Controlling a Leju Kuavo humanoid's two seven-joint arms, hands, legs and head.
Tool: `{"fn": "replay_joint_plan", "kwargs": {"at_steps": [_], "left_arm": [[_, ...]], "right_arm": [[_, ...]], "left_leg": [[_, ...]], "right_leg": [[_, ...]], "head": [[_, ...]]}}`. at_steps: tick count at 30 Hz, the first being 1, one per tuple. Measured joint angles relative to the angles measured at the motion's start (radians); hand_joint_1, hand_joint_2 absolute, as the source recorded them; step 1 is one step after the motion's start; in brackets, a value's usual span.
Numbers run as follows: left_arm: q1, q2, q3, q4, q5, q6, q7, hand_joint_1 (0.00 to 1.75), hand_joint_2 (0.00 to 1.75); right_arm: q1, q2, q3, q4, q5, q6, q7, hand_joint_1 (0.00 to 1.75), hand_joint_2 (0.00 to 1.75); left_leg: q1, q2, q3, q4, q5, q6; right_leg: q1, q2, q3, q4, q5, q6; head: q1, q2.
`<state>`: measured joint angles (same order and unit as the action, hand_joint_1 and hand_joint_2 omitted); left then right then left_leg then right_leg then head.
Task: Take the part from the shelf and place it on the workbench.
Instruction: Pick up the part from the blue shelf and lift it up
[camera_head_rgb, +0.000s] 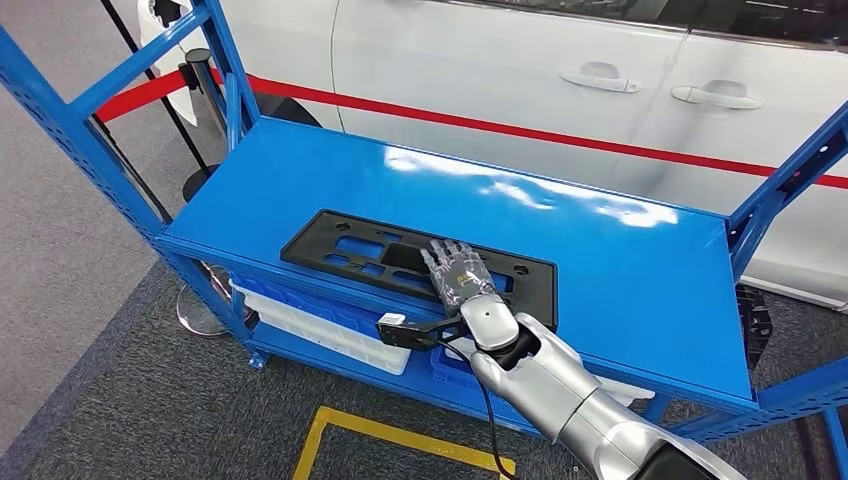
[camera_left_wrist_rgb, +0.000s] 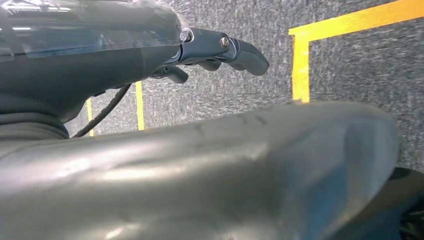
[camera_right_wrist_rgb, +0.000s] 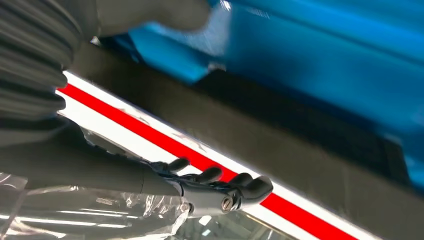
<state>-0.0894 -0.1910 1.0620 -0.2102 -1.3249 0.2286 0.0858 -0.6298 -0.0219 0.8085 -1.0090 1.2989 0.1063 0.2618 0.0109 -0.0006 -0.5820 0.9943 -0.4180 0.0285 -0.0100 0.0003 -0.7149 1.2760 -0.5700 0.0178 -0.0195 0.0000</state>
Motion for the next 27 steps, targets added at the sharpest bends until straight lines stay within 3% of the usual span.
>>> {"fn": "replay_joint_plan", "kwargs": {"at_steps": [1, 2, 4, 6, 9, 11, 12, 14, 16, 17, 18, 20, 22, 25, 27], "left_arm": [[0.001, 0.000, 0.000, 0.000, -0.001, -0.001, 0.000, 0.00, 0.00], [0.002, 0.000, 0.000, 0.000, -0.002, -0.001, 0.001, 0.00, 0.00], [0.002, -0.001, 0.000, 0.000, -0.003, -0.001, 0.001, 0.00, 0.00], [0.001, -0.001, 0.000, 0.000, -0.004, -0.002, 0.001, 0.00, 0.00], [0.000, -0.001, 0.000, 0.000, -0.005, -0.003, 0.001, 0.00, 0.00], [0.000, -0.001, 0.000, 0.000, -0.008, -0.003, 0.001, 0.00, 0.00], [0.000, 0.000, 0.000, 0.000, -0.009, -0.003, 0.001, 0.00, 0.00], [0.001, 0.000, 0.000, 0.000, -0.011, -0.004, 0.000, 0.00, 0.00], [0.002, 0.000, 0.000, 0.000, -0.012, -0.004, 0.000, 0.00, 0.00], [0.003, 0.000, 0.000, 0.000, -0.012, -0.004, 0.000, 0.00, 0.00], [0.003, 0.000, 0.000, 0.000, -0.012, -0.004, 0.000, 0.00, 0.00], [0.002, 0.001, 0.000, 0.000, -0.012, -0.005, 0.000, 0.00, 0.00], [0.001, 0.002, 0.000, 0.000, -0.010, -0.008, -0.002, 0.00, 0.00], [0.002, 0.002, 0.000, 0.000, 0.000, -0.019, -0.016, 0.00, 0.00], [0.002, 0.002, 0.001, 0.000, 0.005, -0.025, -0.031, 0.00, 0.00]], "right_arm": [[0.004, -0.003, -0.002, 0.002, 0.000, -0.001, 0.001, 1.75, 1.75], [0.006, -0.006, -0.005, 0.004, 0.000, -0.002, 0.002, 1.75, 1.75], [0.009, -0.010, -0.010, 0.007, 0.000, -0.003, 0.002, 1.75, 1.75], [0.009, -0.012, -0.013, 0.008, 0.000, -0.004, 0.003, 1.75, 1.75], [0.010, -0.013, -0.015, 0.009, 0.000, -0.006, 0.002, 1.75, 1.75], [0.008, -0.013, -0.016, 0.009, 0.000, -0.008, 0.001, 1.75, 1.75], [0.008, -0.013, -0.016, 0.009, 0.000, -0.009, 0.000, 1.75, 1.75], [0.008, -0.013, -0.016, 0.009, 0.000, -0.010, -0.002, 1.75, 1.75], [0.009, -0.013, -0.016, 0.010, 0.000, -0.010, -0.005, 1.75, 1.75], [0.009, -0.013, -0.016, 0.010, -0.001, -0.010, -0.007, 1.75, 1.75], [0.009, -0.013, -0.016, 0.010, -0.001, -0.010, -0.009, 1.75, 1.75], [0.008, -0.013, -0.016, 0.010, -0.002, -0.015, -0.011, 1.75, 1.75], [0.008, -0.012, -0.018, 0.009, -0.003, -0.038, -0.013, 1.75, 1.75], [0.011, -0.012, -0.029, -0.009, -0.007, -0.115, -0.016, 1.75, 1.75], [0.014, -0.012, -0.047, -0.053, -0.007, -0.190, -0.020, 1.75, 1.75]], "left_leg": [[0.000, 0.000, -0.001, 0.001, 0.000, 0.000], [0.000, 0.000, 0.000, 0.002, -0.001, -0.001], [0.001, -0.001, 0.001, 0.006, -0.003, -0.006], [-0.003, -0.003, -0.002, 0.013, -0.007, -0.016], [-0.004, -0.005, -0.003, 0.013, -0.008, -0.035], [0.000, -0.004, -0.011, 0.036, -0.026, -0.046], [0.001, -0.004, -0.027, 0.075, -0.051, -0.050], [0.002, -0.003, -0.087, 0.207, -0.119, -0.055], [0.002, -0.003, -0.132, 0.304, -0.148, -0.057], [0.002, -0.003, -0.128, 0.298, -0.134, -0.055], [0.002, -0.003, -0.104, 0.252, -0.103, -0.052], [-0.001, -0.003, -0.032, 0.106, -0.043, -0.041], [-0.006, -0.002, 0.007, 0.024, -0.023, -0.031], [-0.006, -0.001, 0.008, 0.012, -0.017, -0.019], [-0.001, 0.000, 0.008, 0.003, -0.008, -0.008]], "right_leg": [[-0.002, 0.000, -0.011, 0.021, 0.002, 0.002], [-0.005, 0.000, -0.003, 0.005, 0.023, 0.004], [-0.010, -0.001, 0.061, -0.124, 0.089, 0.004], [-0.008, 0.000, 0.112, -0.230, 0.125, -0.004], [-0.003, 0.002, 0.120, -0.251, 0.128, -0.024], [-0.004, 0.001, 0.123, -0.257, 0.132, -0.038], [-0.006, 0.000, 0.124, -0.260, 0.134, -0.044], [-0.004, -0.002, 0.122, -0.260, 0.135, -0.050], [-0.001, -0.002, 0.120, -0.258, 0.135, -0.051], [0.000, -0.002, 0.120, -0.257, 0.135, -0.051], [0.001, -0.002, 0.121, -0.257, 0.135, -0.051], [0.004, -0.001, 0.122, -0.255, 0.133, -0.048], [0.006, 0.000, 0.120, -0.253, 0.134, -0.040], [0.005, 0.000, 0.116, -0.252, 0.135, -0.023], [0.004, 0.000, 0.095, -0.208, 0.103, -0.013]], "head": [[0.000, 0.000], [0.000, 0.000], [0.000, 0.000], [-0.001, 0.000], [-0.001, 0.000], [-0.002, 0.000], [-0.002, 0.000], [-0.003, 0.000], [-0.003, 0.000], [-0.003, 0.000], [-0.003, 0.000], [-0.003, 0.000], [-0.002, 0.000], [-0.002, 0.000], [0.000, 0.000]]}}
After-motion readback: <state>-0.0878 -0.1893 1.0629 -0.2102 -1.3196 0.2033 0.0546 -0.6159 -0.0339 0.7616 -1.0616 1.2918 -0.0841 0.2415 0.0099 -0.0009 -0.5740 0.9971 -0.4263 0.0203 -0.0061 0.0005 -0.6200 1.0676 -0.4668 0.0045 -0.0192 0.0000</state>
